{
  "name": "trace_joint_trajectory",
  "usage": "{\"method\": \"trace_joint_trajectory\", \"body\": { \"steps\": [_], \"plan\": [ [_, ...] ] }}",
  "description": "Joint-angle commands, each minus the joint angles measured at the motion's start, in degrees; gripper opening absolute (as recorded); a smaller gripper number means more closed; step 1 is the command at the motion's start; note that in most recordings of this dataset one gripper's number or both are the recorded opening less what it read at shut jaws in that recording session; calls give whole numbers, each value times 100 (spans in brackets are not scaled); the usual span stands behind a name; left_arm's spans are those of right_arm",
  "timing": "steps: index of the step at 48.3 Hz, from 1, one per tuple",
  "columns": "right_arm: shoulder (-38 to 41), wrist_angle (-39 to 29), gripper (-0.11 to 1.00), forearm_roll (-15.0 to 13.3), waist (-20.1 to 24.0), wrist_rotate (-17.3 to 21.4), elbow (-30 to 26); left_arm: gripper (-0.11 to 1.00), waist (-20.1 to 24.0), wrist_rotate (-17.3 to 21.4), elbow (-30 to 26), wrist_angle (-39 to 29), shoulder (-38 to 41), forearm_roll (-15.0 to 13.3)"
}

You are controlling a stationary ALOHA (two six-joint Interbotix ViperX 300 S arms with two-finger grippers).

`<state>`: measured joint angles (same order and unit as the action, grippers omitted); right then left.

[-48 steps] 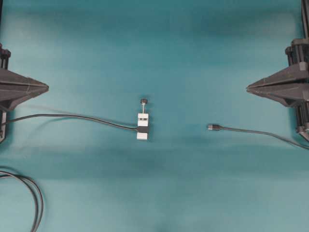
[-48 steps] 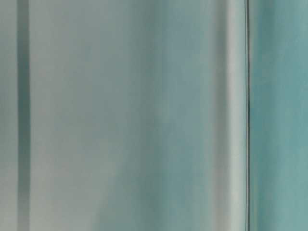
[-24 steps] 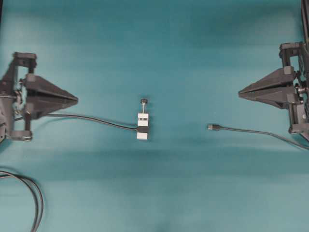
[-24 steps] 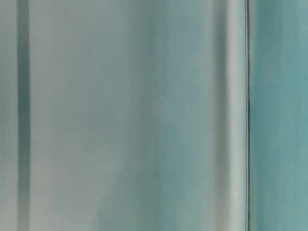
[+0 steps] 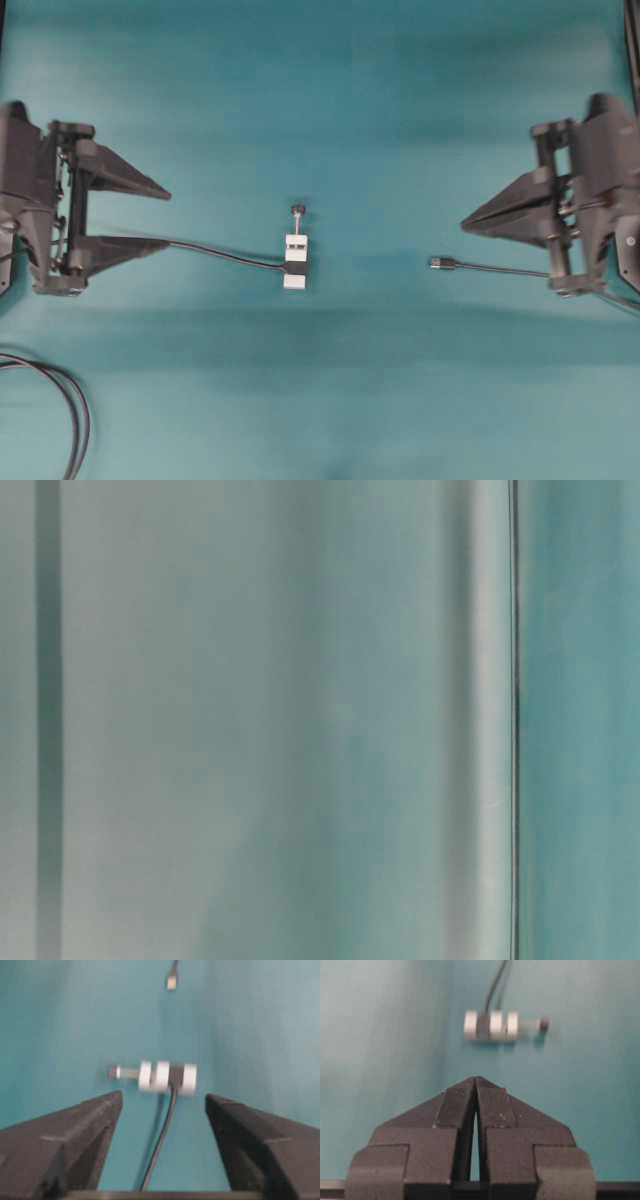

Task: Insert the USB cable into the female connector supported by the left arm.
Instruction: 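Move both grippers inward toward the white clamp and the USB plug, then grasp the black USB male plug with the right gripper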

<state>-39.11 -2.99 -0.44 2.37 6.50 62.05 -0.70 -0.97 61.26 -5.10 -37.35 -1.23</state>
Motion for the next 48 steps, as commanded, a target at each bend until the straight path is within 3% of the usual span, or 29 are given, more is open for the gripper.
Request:
{"method": "trace_joint_trajectory", "body": {
  "steps": [1,7,17,28,31,48],
  "plan": [
    [237,-9,0,-9,-9,44,-158,85,0,18,-149,-158,229,0],
    [475,-167,0,-9,-44,167,-141,95,0,105,-255,-132,668,0],
    [624,-642,4,-9,-62,624,-158,95,0,343,-255,211,1230,9],
    [668,-694,54,-9,-53,817,-53,95,0,835,-396,686,1890,9],
    [809,-721,63,-9,-53,888,-35,95,0,896,-457,888,2101,9],
    [2004,-791,60,-9,-35,1160,-97,95,-53,861,-580,2162,3094,9]
  ]
}}
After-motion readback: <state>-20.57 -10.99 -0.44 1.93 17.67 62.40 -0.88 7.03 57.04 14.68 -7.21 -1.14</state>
